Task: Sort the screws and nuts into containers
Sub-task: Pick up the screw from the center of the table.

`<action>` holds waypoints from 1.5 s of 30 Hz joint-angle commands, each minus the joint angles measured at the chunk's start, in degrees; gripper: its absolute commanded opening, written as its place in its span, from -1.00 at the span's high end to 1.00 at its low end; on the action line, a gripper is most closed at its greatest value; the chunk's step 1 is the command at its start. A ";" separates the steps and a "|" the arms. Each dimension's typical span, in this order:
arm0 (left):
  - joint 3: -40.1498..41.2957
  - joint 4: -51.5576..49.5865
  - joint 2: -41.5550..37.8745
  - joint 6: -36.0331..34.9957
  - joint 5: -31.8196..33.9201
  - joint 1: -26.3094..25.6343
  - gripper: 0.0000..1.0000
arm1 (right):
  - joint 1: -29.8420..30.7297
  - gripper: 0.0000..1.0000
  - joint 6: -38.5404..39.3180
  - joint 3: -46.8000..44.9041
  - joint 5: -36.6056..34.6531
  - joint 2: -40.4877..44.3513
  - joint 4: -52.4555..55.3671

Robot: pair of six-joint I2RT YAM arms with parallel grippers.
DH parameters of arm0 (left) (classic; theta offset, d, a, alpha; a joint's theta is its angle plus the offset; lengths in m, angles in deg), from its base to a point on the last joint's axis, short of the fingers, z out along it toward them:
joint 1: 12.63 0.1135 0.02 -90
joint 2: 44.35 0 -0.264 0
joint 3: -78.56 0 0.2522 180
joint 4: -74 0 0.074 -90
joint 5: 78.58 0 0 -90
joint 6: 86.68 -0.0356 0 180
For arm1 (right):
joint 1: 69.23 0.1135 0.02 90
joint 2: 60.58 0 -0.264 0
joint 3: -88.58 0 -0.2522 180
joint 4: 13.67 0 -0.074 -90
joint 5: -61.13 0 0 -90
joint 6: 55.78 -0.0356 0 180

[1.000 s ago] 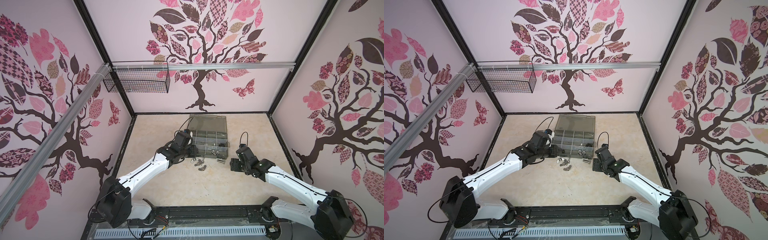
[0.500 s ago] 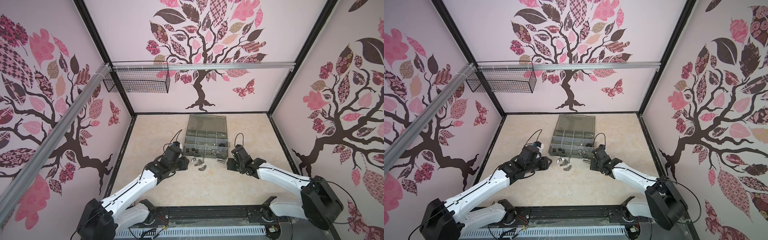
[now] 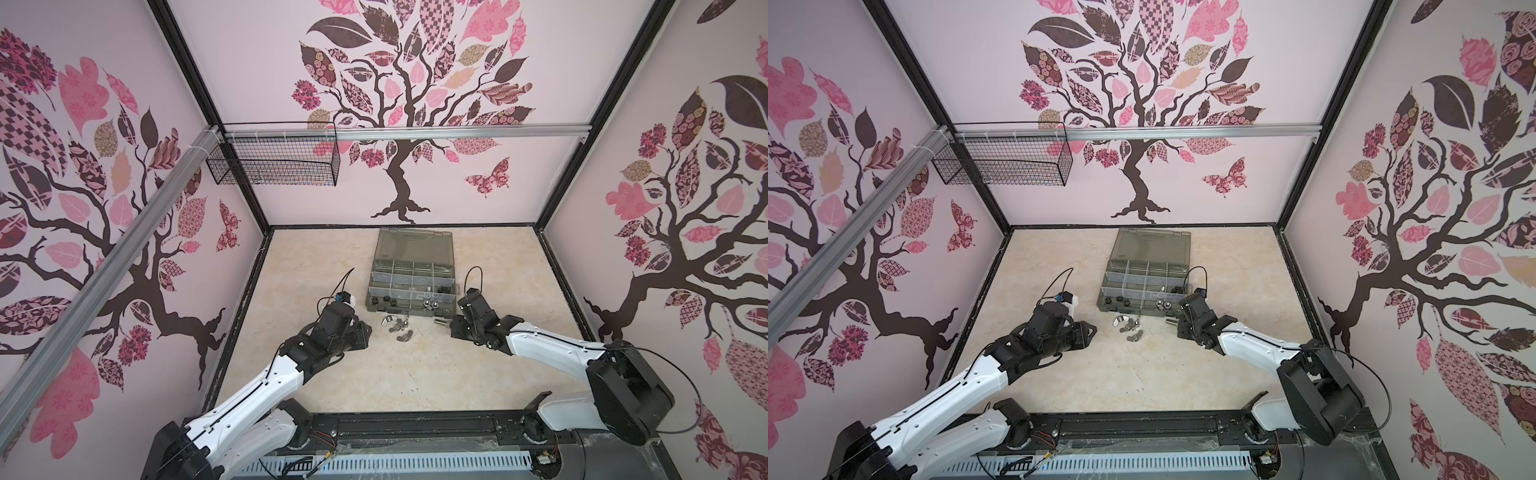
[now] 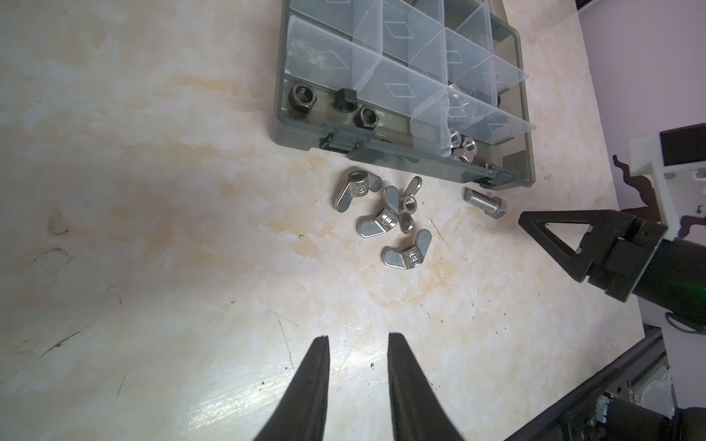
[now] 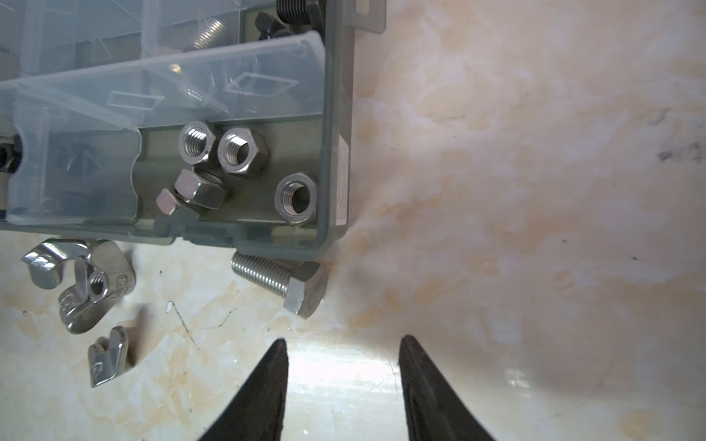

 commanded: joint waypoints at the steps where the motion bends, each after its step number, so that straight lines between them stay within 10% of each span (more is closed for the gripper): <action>1: 2.58 -0.25 -1.25 1.03 -0.32 0.22 0.40 | 0.30 0.01 -1.13 1.06 0.37 -1.93 -1.19; 33: 5.70 -1.92 -7.24 4.28 -1.78 0.22 0.40 | 0.36 0.18 -3.08 4.22 1.08 -8.53 -5.97; 45: 6.07 -1.81 -7.14 4.55 -2.03 0.26 0.40 | 0.37 0.63 -3.13 3.72 0.70 -9.18 -6.29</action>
